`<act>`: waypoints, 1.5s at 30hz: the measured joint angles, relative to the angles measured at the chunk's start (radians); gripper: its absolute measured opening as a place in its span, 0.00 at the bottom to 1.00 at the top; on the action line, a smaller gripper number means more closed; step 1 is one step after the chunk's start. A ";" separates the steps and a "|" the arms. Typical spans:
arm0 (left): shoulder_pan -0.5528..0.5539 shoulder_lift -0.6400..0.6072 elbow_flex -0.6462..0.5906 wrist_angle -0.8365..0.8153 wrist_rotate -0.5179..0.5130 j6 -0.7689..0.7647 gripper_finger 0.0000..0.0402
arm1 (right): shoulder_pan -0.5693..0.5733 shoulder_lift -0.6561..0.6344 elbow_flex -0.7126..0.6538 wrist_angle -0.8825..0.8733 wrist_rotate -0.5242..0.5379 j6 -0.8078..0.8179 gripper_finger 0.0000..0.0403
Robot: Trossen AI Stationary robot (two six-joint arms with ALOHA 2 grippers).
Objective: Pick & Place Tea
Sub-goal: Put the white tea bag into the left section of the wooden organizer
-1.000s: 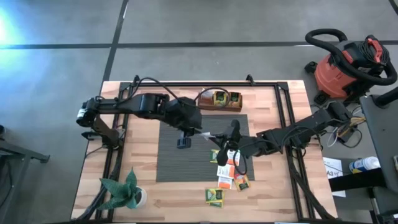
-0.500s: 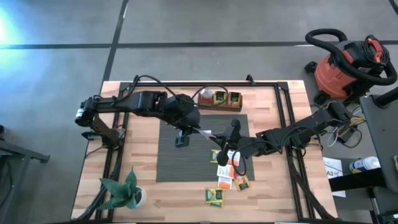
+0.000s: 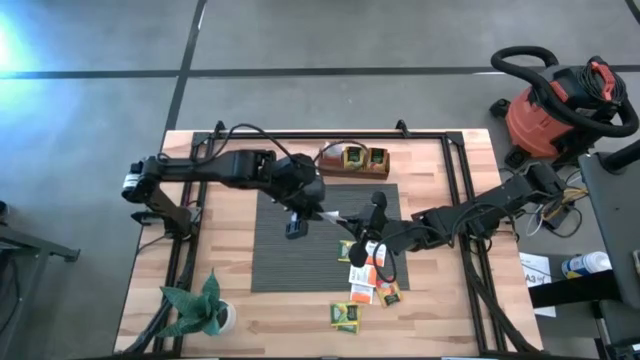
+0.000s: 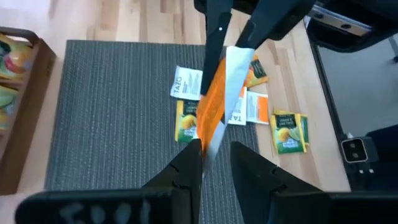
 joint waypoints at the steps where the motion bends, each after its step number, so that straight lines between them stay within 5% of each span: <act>1: 0.000 0.000 -0.011 0.014 0.002 0.000 0.20 | 0.000 0.000 0.000 0.000 0.000 0.000 0.03; 12: 0.000 -0.001 -0.036 0.066 -0.021 -0.003 0.18 | -0.005 0.000 0.000 0.000 0.000 0.012 0.03; 19: 0.000 -0.001 -0.036 0.066 -0.087 0.018 0.03 | -0.019 0.000 0.000 -0.001 0.005 0.040 0.03; 26: 0.013 0.000 -0.036 0.069 -0.156 0.091 0.00 | -0.032 0.001 0.000 -0.006 0.010 0.053 0.04; 37: 0.168 0.004 -0.036 0.048 -0.178 0.236 0.00 | -0.081 -0.013 0.000 -0.066 0.042 0.084 0.39; 45: 0.346 0.132 -0.033 0.063 -0.189 0.446 0.00 | -0.084 -0.153 0.000 -0.523 0.187 0.517 0.47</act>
